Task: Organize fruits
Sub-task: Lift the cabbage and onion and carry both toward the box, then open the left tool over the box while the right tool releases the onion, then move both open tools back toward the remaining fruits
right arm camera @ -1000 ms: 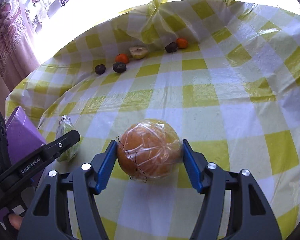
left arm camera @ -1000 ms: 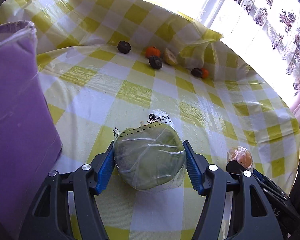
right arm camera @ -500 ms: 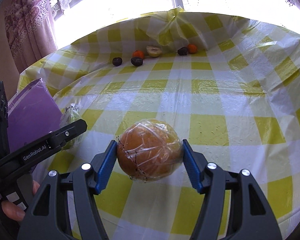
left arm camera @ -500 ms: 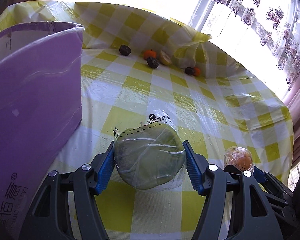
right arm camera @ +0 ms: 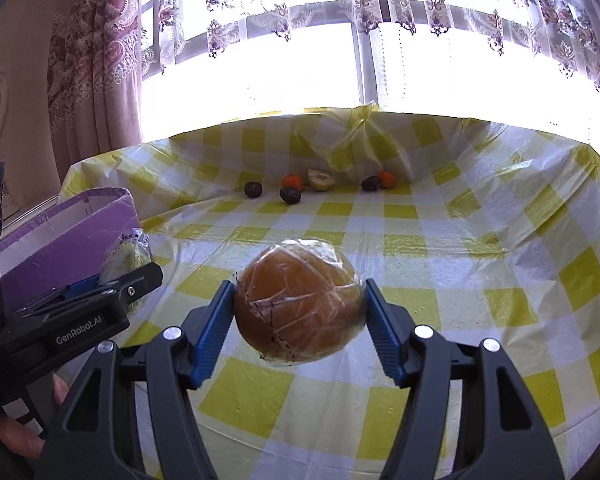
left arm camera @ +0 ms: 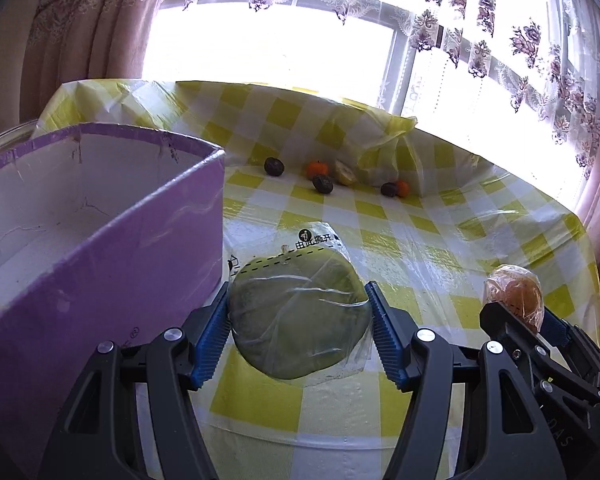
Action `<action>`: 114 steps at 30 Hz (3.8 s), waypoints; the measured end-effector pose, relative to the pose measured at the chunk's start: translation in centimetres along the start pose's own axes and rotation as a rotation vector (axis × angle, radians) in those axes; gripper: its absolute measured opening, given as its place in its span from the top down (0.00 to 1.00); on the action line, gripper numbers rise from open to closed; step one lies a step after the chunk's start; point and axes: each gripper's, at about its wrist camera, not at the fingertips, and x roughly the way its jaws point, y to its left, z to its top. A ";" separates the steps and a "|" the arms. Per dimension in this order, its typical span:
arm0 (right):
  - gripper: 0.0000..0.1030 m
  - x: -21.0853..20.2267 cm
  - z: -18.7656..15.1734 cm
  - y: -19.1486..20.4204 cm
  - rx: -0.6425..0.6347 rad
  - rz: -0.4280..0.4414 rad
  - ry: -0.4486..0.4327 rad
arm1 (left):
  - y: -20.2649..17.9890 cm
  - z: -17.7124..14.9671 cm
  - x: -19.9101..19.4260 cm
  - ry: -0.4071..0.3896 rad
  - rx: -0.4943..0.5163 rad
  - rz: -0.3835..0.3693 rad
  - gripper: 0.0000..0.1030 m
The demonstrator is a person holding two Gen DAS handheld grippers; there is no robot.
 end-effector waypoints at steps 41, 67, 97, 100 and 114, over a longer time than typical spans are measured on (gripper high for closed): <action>0.37 5.5 6.8 28.2 -0.580 0.404 0.373 | 22.4 6.8 -9.5 0.313 -0.272 0.333 0.40; 0.07 5.4 6.7 25.8 -0.477 0.500 0.340 | 21.5 7.7 -7.9 0.367 -0.240 0.536 0.14; 0.07 15.3 5.0 -12.5 0.205 -0.194 0.338 | -6.2 6.7 13.8 0.234 0.095 0.017 0.14; 0.07 17.2 4.7 -12.9 0.196 -0.224 0.347 | -5.6 6.7 16.9 0.244 0.059 0.032 0.14; 0.07 23.0 7.8 -13.5 0.149 -0.148 0.282 | -2.6 9.4 24.6 0.272 -0.141 0.060 0.14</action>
